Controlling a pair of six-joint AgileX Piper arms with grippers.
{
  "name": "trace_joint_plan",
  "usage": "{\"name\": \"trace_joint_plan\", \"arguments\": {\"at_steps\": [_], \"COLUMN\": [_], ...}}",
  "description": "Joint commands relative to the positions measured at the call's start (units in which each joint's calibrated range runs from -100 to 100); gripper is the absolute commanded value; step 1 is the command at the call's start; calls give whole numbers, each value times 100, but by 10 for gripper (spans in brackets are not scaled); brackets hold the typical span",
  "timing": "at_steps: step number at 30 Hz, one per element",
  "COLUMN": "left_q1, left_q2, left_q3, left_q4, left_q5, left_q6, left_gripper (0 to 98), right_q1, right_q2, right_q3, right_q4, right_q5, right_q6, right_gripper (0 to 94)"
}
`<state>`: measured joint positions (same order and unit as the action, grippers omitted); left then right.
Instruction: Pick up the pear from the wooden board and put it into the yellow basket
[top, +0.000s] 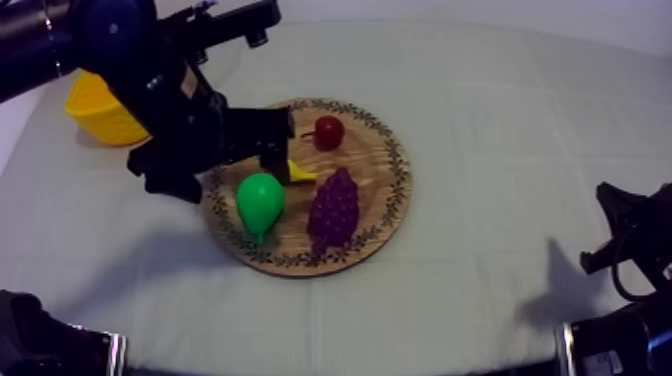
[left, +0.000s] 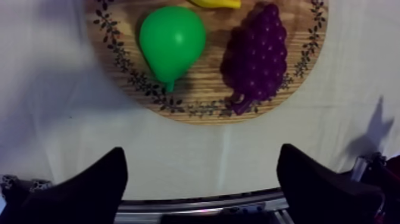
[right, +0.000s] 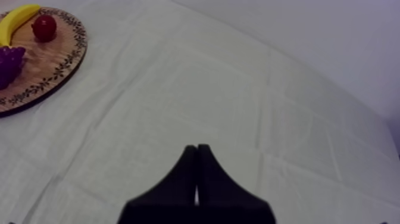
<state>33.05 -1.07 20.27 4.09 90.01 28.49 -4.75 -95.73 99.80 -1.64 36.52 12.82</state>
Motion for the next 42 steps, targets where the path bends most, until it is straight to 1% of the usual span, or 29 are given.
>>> {"name": "trace_joint_plan", "arguments": {"at_steps": [1,8,12,16,33,37,42], "left_q1": [-32,-162,-236,-288,-423,-464,-490], "left_q2": [88,635,1019,1377,2609,2735,2884], "left_q3": [89,445,591,611,-226,-314,-419], "left_q4": [-9,-22,24,67,88,88,50], "left_q5": [-67,-496,-841,-1087,-1234,-1232,-1101], "left_q6": [-12,-120,-280,-364,-519,-540,-497], "left_gripper": [952,952,954,955,945,914,804], "right_q1": [0,0,0,0,0,0,0], "right_q2": [-3,-3,-3,-3,-3,-3,-3], "right_q3": [-2,-2,-2,-2,-2,-2,-2], "right_q4": [1,1,1,1,1,1,1], "right_q5": [2,2,2,2,2,2,2], "right_q6": [0,0,0,0,0,0,0], "right_gripper": [2,2,2,2,2,2,2]}}
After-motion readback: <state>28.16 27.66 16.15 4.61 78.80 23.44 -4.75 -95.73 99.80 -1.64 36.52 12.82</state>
